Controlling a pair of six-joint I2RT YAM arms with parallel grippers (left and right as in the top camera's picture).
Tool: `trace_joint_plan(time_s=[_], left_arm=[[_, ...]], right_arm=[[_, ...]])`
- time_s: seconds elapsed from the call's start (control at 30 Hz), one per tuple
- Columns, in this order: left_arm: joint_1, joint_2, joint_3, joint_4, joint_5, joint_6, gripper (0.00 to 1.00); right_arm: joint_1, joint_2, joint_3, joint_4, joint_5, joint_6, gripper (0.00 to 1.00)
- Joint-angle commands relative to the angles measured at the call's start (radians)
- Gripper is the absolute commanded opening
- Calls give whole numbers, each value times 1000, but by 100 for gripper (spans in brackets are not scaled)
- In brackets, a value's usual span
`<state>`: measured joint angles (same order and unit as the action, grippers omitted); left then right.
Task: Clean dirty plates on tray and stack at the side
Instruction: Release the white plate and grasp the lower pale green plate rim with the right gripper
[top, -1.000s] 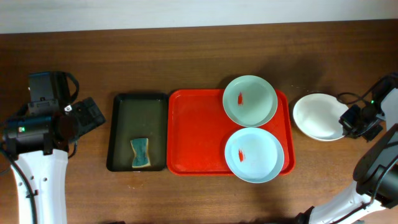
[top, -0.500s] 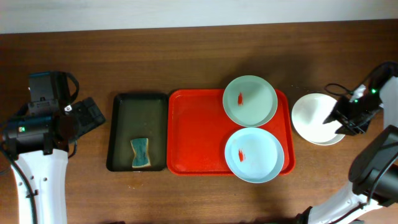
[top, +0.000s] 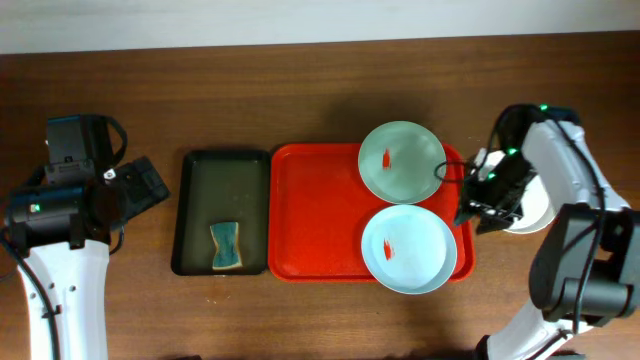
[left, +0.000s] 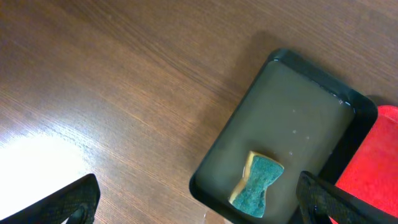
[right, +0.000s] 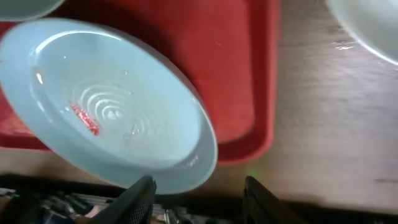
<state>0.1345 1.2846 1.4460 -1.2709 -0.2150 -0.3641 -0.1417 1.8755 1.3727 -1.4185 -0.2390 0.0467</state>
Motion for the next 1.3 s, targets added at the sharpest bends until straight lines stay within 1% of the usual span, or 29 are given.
trace_joint_plan(time_s=[0.0,0.07,0.17,0.23,0.27,0.3,0.37,0.5,0.57,0.7,0.8,0.83,0.87,0.93,0.97,1.0,1.03,1.07,1.17,1.27], left_arm=[[4,-6,15,1,-10,-13,99],[4,-6,15,1,-10,-13,99],[4,-6,15,1,-10,-13,99],[4,-6,15,1,-10,-13,99],[4,-6,15,1,-10,-13,99],[4,-6,15,1,-10,-13,99],[4,-6,15,1,-10,-13,99],[4,-6,15,1,-10,-13,99],[4,-6,15,1,-10,-13,99],[4,-6,15,1,-10,-13,99],[4,-6,15,1,-10,-13,99],[4,-6,15,1,-10,-13,99],[4,-6,15,1,-10,-13,99],[4,-6,15,1,-10,-13,99],[4,-6,15,1,-10,-13,99],[4,-6,15,1,-10,-13,99],[4,-6,15,1,-10,-13,99],[4,-6,15,1,-10,-13,99],[4,-6,15,1,-10,-13,99],[4,-6,15,1,-10,-13,99]], right_arm=[[40,-21,-70,54,0,-8,48],[44,-21,-112,103,40,18,47],[44,-21,-167,155,40,18,46],[44,-21,-196,185,37,21,39],[45,-21,-196,191,36,21,32],[45,-21,-196,193,36,21,29],[45,-21,-196,193,36,21,28],[45,-21,-196,196,37,21,21],[45,-21,-197,196,37,21,20],[45,-21,-197,197,37,21,20],[45,-21,-198,197,37,21,21],[45,-21,-206,205,37,21,24],[44,-21,-217,215,37,21,25],[44,-21,-243,246,36,21,24],[44,-21,-244,249,36,21,22],[44,-21,-244,249,36,22,18],[44,-21,-244,250,33,25,6],[44,-21,-244,252,20,24,4],[49,-21,-244,249,-51,24,4],[107,-21,-245,240,-145,24,4]])
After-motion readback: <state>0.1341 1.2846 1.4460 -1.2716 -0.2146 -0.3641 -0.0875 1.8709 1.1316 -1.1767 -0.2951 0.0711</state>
